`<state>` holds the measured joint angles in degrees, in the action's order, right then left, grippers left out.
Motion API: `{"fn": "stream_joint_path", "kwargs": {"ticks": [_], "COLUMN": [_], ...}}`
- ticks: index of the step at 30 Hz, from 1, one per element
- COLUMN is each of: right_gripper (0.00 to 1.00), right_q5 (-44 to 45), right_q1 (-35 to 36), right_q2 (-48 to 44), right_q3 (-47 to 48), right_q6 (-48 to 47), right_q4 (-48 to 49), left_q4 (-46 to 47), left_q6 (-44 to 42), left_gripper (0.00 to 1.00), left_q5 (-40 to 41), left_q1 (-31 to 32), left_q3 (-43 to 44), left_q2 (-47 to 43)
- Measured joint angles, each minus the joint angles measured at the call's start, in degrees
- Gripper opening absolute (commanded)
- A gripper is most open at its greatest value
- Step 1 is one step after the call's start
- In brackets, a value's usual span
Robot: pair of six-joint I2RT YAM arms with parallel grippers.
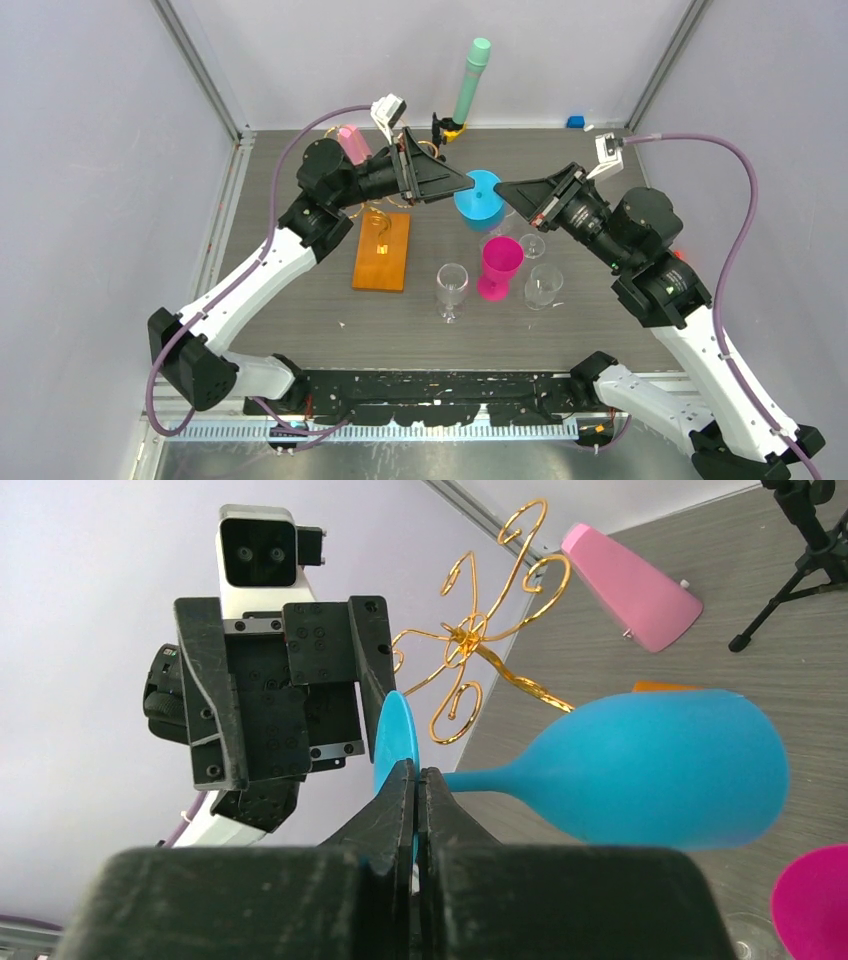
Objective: Take the wine glass off the wine glass rack
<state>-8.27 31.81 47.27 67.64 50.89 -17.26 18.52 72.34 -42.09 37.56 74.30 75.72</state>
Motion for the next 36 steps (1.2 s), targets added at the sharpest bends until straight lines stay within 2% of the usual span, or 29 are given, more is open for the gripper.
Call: {"fn": "stream_joint_path", "kwargs": {"ticks": [3, 10, 11, 13, 15, 16, 17, 19, 23, 28, 31, 36], "right_gripper": [0.00, 0.00, 0.02, 0.19, 0.49, 0.57, 0.69, 0.82, 0.90, 0.91, 0.92, 0.94], "right_q5": [-0.6, -2.4, -2.6, -2.8, -2.8, -2.6, -2.2, -0.9, 1.6, 7.9, 11.4, 12.7], "right_q1": [0.0, 0.0, 0.0, 0.0, 0.1, 0.2, 0.2, 0.2, 0.4, 0.4, 0.4, 0.4], "right_q2": [0.0, 0.0, 0.0, -0.3, -0.6, -0.8, -1.0, -1.4, -4.0, -10.5, -14.2, -14.9], "right_q3": [-0.9, -1.5, -1.6, -1.7, -1.8, -1.8, -1.9, -2.3, -3.5, -6.0, -7.8, -11.1], "right_q6": [0.3, 1.4, 1.6, 1.6, 1.6, 1.4, 1.6, 0.6, -1.4, -3.3, -3.4, -2.4], "right_q4": [0.2, 2.4, 2.8, 3.4, 3.5, 3.5, 3.5, 3.2, 3.3, 3.5, 3.6, 5.7], "left_q4": [-0.3, -1.4, -1.5, -1.6, -1.5, -1.4, -1.2, -0.9, -0.4, 0.9, 4.1, 14.3], "left_q6": [0.6, 1.4, 1.5, 1.3, 1.4, 1.4, 1.7, 2.1, 2.7, 5.3, 8.0, 14.9], "left_gripper": [0.50, 0.01, 0.00, 0.00, 0.00, 0.00, 0.00, 0.00, 0.00, 0.00, 0.00, 0.00], "left_q5": [0.0, -0.4, -0.5, -0.7, -1.0, -1.4, -1.7, -2.6, -3.1, -1.7, 0.0, 4.0], "left_q1": [0.2, 0.4, 0.4, 0.4, 0.4, 0.5, 0.5, 0.7, 0.7, -0.2, -1.0, -1.3], "left_q3": [-1.0, -2.3, -2.3, -2.3, -2.3, -2.3, -2.3, -1.7, -0.3, -0.3, -0.3, -1.2], "left_q2": [0.0, 0.0, 0.0, 0.0, 0.0, -0.1, -0.1, -0.2, -0.7, -2.9, -5.0, -7.2]}}
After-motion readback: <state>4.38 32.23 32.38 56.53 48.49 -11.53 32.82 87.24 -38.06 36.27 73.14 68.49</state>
